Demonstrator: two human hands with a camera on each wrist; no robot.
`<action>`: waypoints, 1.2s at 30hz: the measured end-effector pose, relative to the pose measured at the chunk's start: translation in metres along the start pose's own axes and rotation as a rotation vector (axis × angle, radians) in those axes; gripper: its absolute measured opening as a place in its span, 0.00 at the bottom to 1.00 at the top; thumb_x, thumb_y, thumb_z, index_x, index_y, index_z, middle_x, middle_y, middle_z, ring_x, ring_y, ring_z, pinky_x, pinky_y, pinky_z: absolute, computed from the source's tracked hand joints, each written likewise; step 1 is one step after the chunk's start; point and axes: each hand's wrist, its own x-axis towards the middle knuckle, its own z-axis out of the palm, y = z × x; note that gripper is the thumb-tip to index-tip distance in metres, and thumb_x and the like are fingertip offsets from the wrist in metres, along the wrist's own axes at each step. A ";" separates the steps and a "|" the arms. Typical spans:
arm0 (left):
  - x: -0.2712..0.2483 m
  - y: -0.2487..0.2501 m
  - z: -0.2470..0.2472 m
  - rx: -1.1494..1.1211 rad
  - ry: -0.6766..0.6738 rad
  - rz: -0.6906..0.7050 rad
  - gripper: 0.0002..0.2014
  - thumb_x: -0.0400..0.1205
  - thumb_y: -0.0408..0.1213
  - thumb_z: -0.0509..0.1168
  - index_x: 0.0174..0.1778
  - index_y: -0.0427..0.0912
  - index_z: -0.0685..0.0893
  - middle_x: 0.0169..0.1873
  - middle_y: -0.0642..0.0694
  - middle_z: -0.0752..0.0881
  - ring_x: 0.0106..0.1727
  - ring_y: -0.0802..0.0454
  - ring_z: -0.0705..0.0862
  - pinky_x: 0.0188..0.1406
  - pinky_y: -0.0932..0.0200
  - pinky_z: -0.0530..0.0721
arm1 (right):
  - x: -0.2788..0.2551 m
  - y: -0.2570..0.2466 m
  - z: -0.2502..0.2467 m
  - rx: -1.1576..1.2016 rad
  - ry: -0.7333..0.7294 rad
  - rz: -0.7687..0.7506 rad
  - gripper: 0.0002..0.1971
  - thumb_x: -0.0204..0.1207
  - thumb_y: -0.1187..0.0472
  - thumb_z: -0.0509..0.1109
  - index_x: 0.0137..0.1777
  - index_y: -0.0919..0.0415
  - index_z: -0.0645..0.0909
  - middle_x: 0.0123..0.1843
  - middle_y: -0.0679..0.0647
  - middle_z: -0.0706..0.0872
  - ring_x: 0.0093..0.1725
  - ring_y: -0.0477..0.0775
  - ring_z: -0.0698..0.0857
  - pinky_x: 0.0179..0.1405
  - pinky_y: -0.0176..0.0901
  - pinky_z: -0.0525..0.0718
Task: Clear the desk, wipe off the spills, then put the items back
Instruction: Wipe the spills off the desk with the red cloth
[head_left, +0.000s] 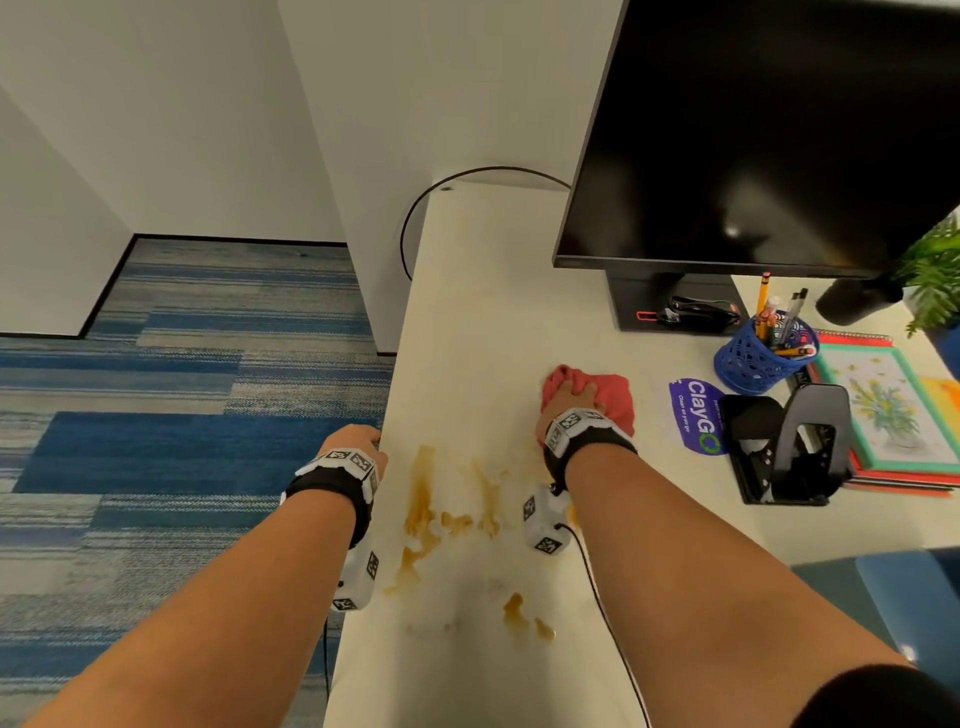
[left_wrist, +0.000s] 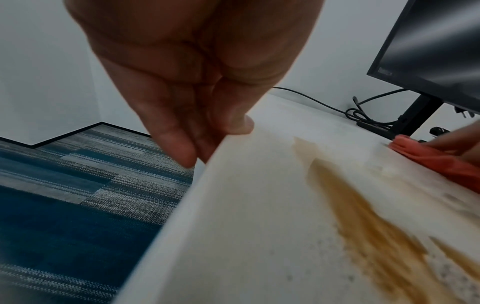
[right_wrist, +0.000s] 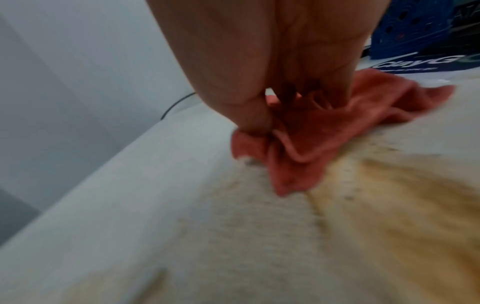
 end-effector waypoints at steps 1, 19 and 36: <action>-0.001 0.000 0.000 0.009 -0.004 0.002 0.16 0.82 0.39 0.62 0.65 0.45 0.83 0.60 0.44 0.86 0.61 0.43 0.84 0.59 0.54 0.82 | -0.006 -0.008 0.005 -0.032 0.001 -0.049 0.45 0.77 0.58 0.66 0.85 0.54 0.39 0.86 0.62 0.40 0.84 0.71 0.46 0.80 0.70 0.56; -0.026 0.008 -0.002 0.113 -0.070 -0.034 0.12 0.81 0.32 0.62 0.59 0.42 0.85 0.55 0.42 0.86 0.57 0.43 0.85 0.52 0.56 0.82 | -0.039 0.039 0.019 -0.072 -0.056 0.063 0.53 0.74 0.45 0.73 0.85 0.53 0.37 0.86 0.60 0.41 0.83 0.70 0.51 0.79 0.68 0.60; -0.034 0.015 0.009 0.066 -0.017 -0.132 0.16 0.80 0.29 0.63 0.62 0.45 0.85 0.57 0.43 0.86 0.58 0.42 0.84 0.50 0.58 0.80 | 0.010 0.050 -0.011 -0.031 -0.056 -0.041 0.54 0.73 0.53 0.75 0.85 0.52 0.35 0.86 0.61 0.39 0.84 0.73 0.47 0.80 0.72 0.56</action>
